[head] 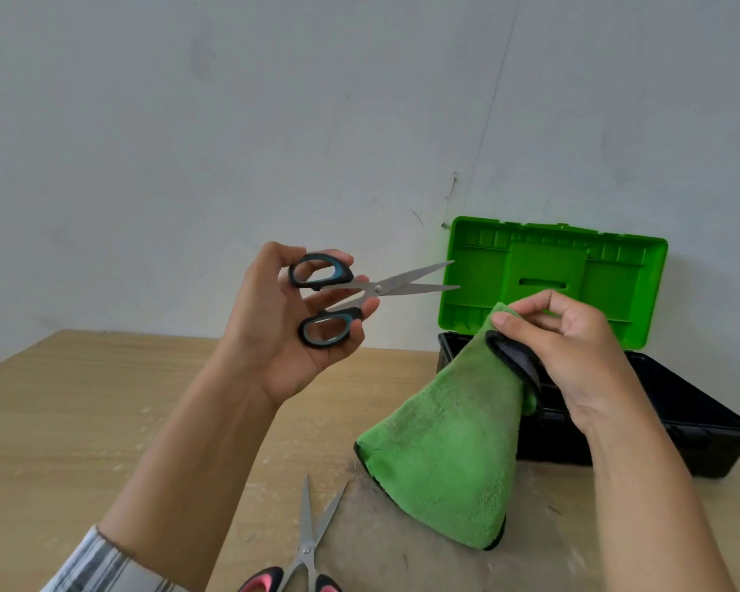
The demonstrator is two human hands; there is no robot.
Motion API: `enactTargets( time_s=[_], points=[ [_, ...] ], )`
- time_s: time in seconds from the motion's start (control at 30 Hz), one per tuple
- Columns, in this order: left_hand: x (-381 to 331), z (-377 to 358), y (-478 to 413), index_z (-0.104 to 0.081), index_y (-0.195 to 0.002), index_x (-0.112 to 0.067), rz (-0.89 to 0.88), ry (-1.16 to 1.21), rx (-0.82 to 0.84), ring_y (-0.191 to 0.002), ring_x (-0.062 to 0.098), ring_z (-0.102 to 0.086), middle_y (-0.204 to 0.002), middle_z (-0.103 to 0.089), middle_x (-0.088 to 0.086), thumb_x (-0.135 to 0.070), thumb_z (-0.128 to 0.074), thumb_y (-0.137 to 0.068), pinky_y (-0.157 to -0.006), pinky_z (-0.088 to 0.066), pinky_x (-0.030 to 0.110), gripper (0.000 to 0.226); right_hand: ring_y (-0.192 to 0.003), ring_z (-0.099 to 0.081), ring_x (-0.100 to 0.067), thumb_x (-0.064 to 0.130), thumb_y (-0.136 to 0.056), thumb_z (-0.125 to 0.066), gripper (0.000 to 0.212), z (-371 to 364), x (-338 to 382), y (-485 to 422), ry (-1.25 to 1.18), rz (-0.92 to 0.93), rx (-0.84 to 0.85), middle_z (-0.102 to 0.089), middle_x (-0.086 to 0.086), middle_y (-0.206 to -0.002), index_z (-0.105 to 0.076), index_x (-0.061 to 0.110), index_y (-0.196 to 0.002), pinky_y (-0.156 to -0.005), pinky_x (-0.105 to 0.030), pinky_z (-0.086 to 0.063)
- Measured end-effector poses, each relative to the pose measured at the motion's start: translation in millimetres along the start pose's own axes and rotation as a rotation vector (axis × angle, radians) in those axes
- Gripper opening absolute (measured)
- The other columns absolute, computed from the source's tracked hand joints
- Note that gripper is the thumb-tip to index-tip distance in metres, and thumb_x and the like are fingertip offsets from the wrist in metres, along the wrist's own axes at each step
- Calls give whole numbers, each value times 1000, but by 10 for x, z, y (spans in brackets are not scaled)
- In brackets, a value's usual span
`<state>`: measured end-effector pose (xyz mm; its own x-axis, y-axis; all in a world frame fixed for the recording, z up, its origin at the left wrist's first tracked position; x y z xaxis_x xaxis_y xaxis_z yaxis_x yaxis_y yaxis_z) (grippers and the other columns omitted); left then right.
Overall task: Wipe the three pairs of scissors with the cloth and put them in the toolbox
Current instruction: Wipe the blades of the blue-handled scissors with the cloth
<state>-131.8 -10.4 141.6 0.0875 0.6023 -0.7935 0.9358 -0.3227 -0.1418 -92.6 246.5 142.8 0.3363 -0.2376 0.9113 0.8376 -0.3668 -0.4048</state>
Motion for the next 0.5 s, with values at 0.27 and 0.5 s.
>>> enactTargets(
  time_s=[0.27, 0.5],
  points=[
    [91, -151, 39, -66, -89, -9, 14, -15, 103, -90, 35, -65, -103, -62, 14, -23, -39, -83, -75, -46, 36, 32, -75, -72, -19, 15, -82, -81, 15, -110, 49, 41, 146, 8, 118, -79, -6, -80, -66, 12, -85, -76, -35, -56],
    [347, -362, -17, -64, -89, -8, 58, -110, 165, -98, 33, -63, -99, -62, 11, -17, -36, -81, -79, -46, 38, 30, -79, -75, -15, 22, -79, -85, 19, 243, -29, 73, 499, 34, 241, -78, 3, -78, -66, 17, -82, -78, -35, -58]
  ],
)
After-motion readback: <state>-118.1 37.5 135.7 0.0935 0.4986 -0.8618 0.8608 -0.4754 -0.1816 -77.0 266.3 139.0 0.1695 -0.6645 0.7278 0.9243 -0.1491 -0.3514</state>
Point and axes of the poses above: each hand's wrist, its own y-axis away from the middle knuckle, its own z-axis out of the back of the hand, x = y × z, the point moved 8 cm from there along -y, towards the middle knuckle
